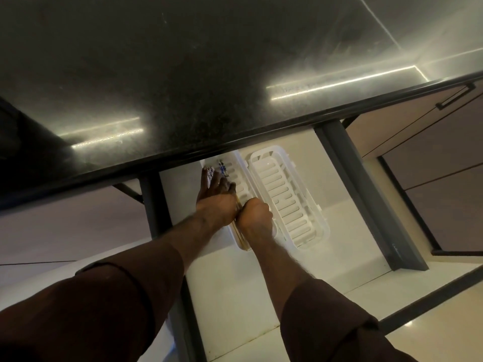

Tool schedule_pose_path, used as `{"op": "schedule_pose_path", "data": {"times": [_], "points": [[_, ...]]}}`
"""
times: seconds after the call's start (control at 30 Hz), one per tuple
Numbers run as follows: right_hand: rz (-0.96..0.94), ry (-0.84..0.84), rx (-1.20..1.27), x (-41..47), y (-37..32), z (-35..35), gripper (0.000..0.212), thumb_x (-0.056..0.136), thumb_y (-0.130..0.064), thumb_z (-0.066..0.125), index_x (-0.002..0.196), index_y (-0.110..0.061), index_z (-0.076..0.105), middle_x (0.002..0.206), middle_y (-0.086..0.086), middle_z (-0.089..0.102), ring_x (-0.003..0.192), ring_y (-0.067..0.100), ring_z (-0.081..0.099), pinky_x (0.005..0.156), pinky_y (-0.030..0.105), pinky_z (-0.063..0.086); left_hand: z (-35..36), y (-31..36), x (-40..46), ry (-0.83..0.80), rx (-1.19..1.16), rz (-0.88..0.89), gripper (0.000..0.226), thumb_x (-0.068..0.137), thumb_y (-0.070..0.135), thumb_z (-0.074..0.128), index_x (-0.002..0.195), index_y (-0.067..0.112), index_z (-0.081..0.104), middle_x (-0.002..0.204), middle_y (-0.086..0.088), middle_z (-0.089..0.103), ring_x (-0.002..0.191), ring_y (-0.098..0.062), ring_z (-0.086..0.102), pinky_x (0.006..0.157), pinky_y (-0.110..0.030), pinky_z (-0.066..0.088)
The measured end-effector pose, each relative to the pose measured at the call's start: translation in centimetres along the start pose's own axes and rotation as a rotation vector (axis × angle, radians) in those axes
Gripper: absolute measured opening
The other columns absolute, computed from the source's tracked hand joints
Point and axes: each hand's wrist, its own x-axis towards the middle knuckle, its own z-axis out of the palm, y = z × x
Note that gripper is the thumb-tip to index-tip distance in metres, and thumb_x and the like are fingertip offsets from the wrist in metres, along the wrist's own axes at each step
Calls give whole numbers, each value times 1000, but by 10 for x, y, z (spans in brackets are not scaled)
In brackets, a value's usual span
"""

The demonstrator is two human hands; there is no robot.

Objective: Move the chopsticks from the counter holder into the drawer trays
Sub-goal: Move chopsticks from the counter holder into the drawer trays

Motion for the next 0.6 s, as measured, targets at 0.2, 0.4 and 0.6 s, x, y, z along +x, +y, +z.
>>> {"op": "schedule_pose_path", "data": {"times": [0.2, 0.4, 0.6], "points": [[-151, 93, -162, -9, 7, 0, 19, 88, -14, 57, 106, -13, 64, 100, 10, 66, 88, 28, 64, 63, 32, 41, 1, 3, -3, -17, 33, -23, 74, 99, 55, 23, 153, 18, -11, 161, -5, -20, 146, -29, -22, 111, -52, -20], [-258, 142, -208, -14, 10, 3, 28, 89, -15, 60, 118, -16, 59, 104, 7, 66, 91, 26, 64, 71, 36, 51, 0, -1, -4, -14, 40, 23, 70, 101, 53, 22, 152, 20, -13, 160, -2, -21, 145, -28, -24, 113, -53, -19], [-272, 150, -221, -16, 15, 8, 30, 87, -15, 65, 116, -16, 61, 102, 6, 67, 90, 26, 64, 74, 37, 52, -2, 4, -4, -25, -31, 11, 65, 103, 45, 21, 152, 20, -12, 160, -4, -22, 145, -26, -24, 107, -46, -25]]}}
